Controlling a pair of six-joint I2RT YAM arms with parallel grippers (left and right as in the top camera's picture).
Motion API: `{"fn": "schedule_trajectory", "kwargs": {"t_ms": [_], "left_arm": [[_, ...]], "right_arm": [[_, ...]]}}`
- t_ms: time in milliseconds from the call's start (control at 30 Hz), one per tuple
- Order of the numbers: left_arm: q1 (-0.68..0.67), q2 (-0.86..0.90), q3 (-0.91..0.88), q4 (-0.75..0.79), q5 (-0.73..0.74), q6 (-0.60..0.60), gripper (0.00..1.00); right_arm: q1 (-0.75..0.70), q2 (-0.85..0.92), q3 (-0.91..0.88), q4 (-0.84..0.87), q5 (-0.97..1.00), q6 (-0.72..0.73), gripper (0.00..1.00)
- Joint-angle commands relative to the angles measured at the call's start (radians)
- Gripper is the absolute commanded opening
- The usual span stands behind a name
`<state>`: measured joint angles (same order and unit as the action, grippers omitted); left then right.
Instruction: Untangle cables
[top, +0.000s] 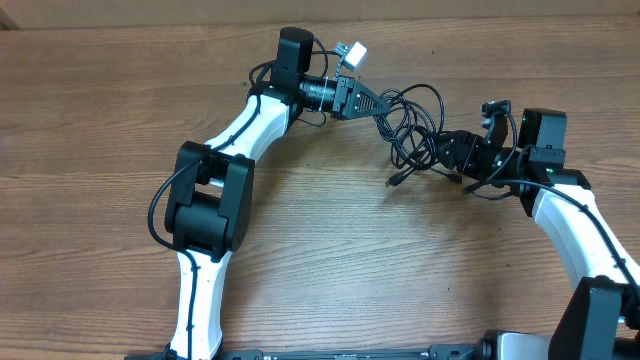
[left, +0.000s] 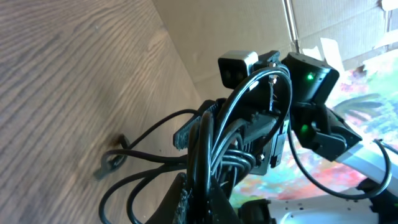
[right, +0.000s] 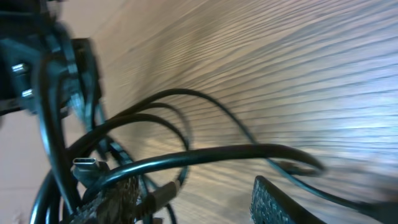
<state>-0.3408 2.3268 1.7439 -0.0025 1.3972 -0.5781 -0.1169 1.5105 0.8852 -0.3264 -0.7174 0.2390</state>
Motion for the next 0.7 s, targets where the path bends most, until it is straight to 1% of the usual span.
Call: {"fn": "schedule_trajectory", "kwargs": {"t_ms": [0, 67, 167, 233, 367, 433, 567, 667], "left_arm": [[-0.008, 0.005, 0.002, 0.002, -0.018, 0.079, 0.04], [-0.007, 0.005, 0.002, 0.001, -0.018, 0.099, 0.04], [-0.007, 0.005, 0.002, 0.0, -0.018, 0.126, 0.04], [-0.007, 0.005, 0.002, -0.001, -0.023, 0.138, 0.04], [-0.007, 0.005, 0.002, -0.013, -0.08, 0.137, 0.04], [-0.008, 0.005, 0.002, -0.034, -0.119, 0.137, 0.04], [-0.007, 0.005, 0.002, -0.053, -0.145, 0.137, 0.04], [-0.009, 0.005, 0.002, -0.054, -0.179, 0.137, 0.04]], "right_arm": [[0.004, 0.005, 0.018, 0.003, 0.146, 0.011, 0.57], [0.003, 0.005, 0.018, 0.004, 0.243, 0.046, 0.58], [0.003, 0.005, 0.018, 0.009, 0.334, 0.069, 0.58], [0.003, 0.005, 0.018, 0.023, 0.347, 0.069, 0.58], [0.003, 0.005, 0.018, 0.068, 0.346, 0.077, 0.58], [0.003, 0.004, 0.018, 0.095, 0.323, 0.076, 0.58], [0.004, 0.004, 0.018, 0.126, 0.236, 0.075, 0.57], [0.004, 0.004, 0.018, 0.162, 0.095, 0.035, 0.57]]}}
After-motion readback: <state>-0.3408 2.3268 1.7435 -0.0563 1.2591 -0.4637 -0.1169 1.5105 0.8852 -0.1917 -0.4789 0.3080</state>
